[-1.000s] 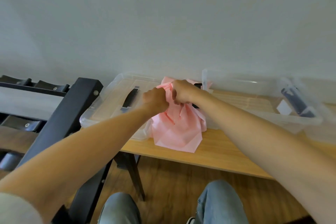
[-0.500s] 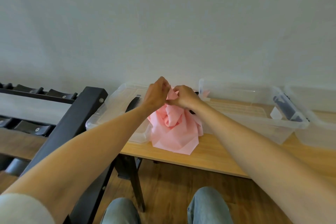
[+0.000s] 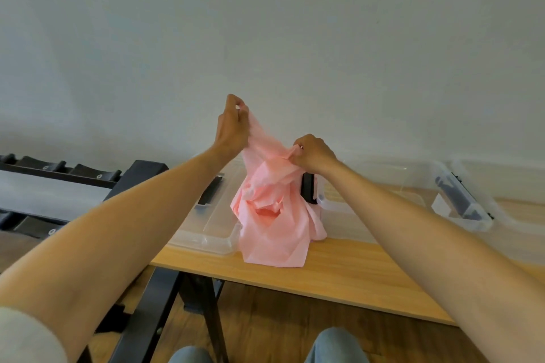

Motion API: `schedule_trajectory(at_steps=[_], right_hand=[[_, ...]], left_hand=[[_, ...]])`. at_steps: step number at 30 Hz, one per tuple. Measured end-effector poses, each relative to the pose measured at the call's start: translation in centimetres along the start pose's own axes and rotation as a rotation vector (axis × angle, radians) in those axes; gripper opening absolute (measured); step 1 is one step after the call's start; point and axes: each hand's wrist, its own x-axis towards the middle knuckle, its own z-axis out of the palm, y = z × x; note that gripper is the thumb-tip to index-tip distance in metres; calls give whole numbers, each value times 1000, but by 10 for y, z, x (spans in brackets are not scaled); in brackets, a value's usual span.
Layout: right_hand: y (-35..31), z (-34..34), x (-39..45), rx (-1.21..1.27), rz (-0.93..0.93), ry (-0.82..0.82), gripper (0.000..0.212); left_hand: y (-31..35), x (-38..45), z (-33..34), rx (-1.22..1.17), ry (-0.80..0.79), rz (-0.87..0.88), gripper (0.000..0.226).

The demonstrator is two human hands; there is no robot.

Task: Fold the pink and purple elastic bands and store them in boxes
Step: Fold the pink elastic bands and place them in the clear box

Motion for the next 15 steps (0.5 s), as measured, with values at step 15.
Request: schedule_trajectory(at_steps=[15], right_hand=[[-5, -46, 29, 144, 156, 176, 24]], left_hand=[[62, 65, -59, -263, 274, -86, 8]])
